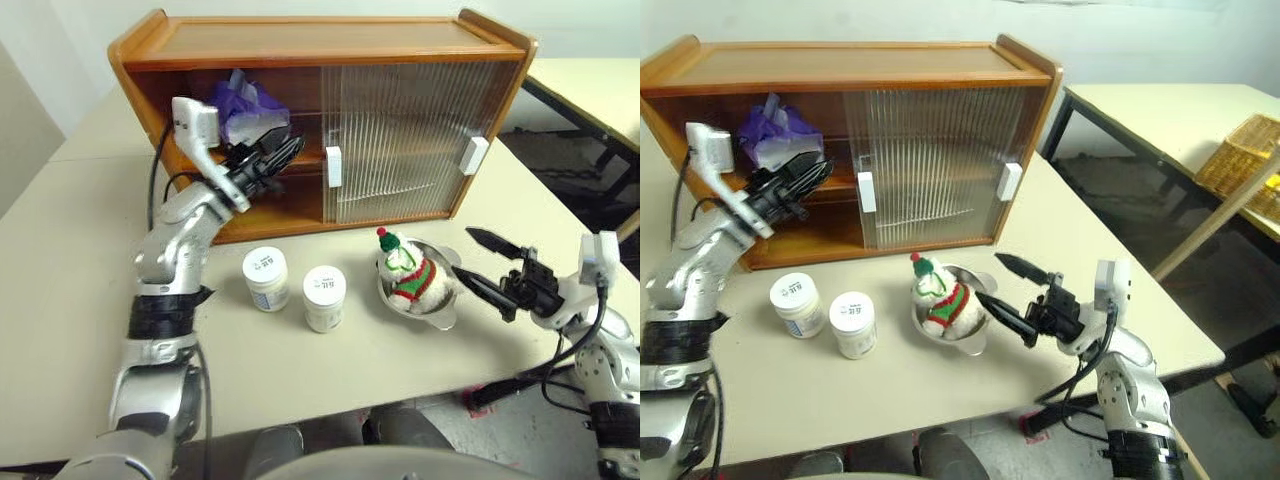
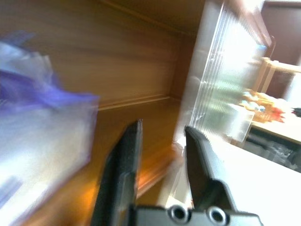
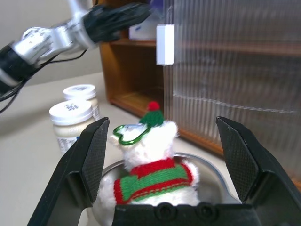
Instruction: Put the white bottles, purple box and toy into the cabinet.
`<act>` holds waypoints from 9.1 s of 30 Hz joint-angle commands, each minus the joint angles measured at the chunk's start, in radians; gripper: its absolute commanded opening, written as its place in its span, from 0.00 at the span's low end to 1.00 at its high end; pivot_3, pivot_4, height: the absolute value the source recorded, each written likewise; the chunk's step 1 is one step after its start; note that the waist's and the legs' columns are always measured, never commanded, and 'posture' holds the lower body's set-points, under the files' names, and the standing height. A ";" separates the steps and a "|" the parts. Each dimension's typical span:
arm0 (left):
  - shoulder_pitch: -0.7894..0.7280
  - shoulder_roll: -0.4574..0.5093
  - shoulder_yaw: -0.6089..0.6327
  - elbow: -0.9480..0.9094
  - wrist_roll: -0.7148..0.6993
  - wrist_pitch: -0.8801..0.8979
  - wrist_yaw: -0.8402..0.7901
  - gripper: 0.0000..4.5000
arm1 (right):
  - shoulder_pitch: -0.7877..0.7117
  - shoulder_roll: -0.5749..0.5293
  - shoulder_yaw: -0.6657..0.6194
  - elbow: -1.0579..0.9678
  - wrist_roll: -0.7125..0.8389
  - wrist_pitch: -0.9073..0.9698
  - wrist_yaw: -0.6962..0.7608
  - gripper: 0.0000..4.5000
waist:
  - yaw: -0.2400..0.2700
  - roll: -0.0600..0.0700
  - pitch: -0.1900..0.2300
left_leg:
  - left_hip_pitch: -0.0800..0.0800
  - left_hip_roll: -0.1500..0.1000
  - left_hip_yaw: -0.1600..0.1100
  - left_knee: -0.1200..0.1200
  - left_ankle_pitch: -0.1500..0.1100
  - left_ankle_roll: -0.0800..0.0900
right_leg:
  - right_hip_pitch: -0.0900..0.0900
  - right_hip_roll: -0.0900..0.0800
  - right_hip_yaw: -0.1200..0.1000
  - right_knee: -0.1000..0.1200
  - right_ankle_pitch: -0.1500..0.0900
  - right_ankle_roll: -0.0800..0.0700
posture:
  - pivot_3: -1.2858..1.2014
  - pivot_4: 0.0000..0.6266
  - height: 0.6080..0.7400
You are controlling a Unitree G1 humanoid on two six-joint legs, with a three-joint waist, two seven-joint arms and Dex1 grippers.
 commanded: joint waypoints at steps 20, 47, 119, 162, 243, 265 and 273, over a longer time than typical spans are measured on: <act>0.547 0.244 0.072 0.007 0.105 -0.251 -0.413 0.99 | -0.059 -0.017 0.019 -0.068 0.004 0.085 -0.046 1.00 | 0.028 0.015 -0.015 | -0.002 0.007 0.000 0.000 -0.008 0.003 | -0.017 -0.001 -0.004 0.005 0.001 -0.013 | 0.46 0.00 1.00; 0.419 0.168 -0.148 0.293 0.349 -0.434 -0.318 0.70 | -0.020 -0.028 0.013 -0.129 -0.001 0.116 -0.069 1.00 | 0.015 0.016 -0.018 | -0.008 0.007 0.001 0.000 -0.008 0.002 | -0.023 0.000 -0.003 0.004 0.002 -0.011 | 0.45 0.00 1.00; -0.208 -0.214 -0.095 0.885 0.525 -0.327 0.432 1.00 | -0.076 -0.017 0.034 0.100 -0.037 -0.030 0.074 1.00 | 0.014 0.006 -0.011 | -0.003 -0.001 0.002 0.003 0.007 0.009 | -0.007 -0.001 0.002 -0.002 0.010 0.010 | 0.44 0.00 1.00; -0.077 -0.171 -0.071 0.586 0.539 -0.222 0.545 0.64 | -0.100 -0.006 0.091 0.040 -0.054 0.019 0.025 1.00 | 0.041 0.006 -0.011 | -0.001 -0.001 0.002 0.001 0.007 0.009 | -0.007 -0.001 0.002 -0.002 0.013 0.002 | 0.46 0.00 1.00; -0.006 -0.059 -0.225 0.517 0.863 -0.409 0.704 0.01 | -0.151 0.027 0.131 0.140 -0.093 -0.032 0.071 1.00 | 0.034 0.002 -0.009 | 0.000 -0.001 0.002 -0.005 0.008 0.006 | -0.012 -0.001 0.002 -0.001 0.013 -0.003 | 0.47 0.00 1.00; -0.154 -0.007 -0.353 0.731 1.019 -0.441 0.689 0.01 | -0.127 0.024 0.123 0.157 -0.098 -0.072 0.076 1.00 | 0.038 0.002 -0.009 | 0.000 -0.001 0.002 -0.004 0.007 0.006 | -0.011 -0.001 0.002 -0.002 0.013 -0.002 | 0.45 0.00 1.00; -0.138 0.020 -0.369 0.710 1.049 -0.415 0.685 0.01 | -0.112 0.025 0.126 0.133 -0.097 -0.065 0.059 1.00 | 0.033 0.002 -0.009 | -0.001 -0.001 0.002 -0.004 0.007 0.006 | -0.011 -0.001 0.002 -0.002 0.013 -0.002 | 0.45 0.00 1.00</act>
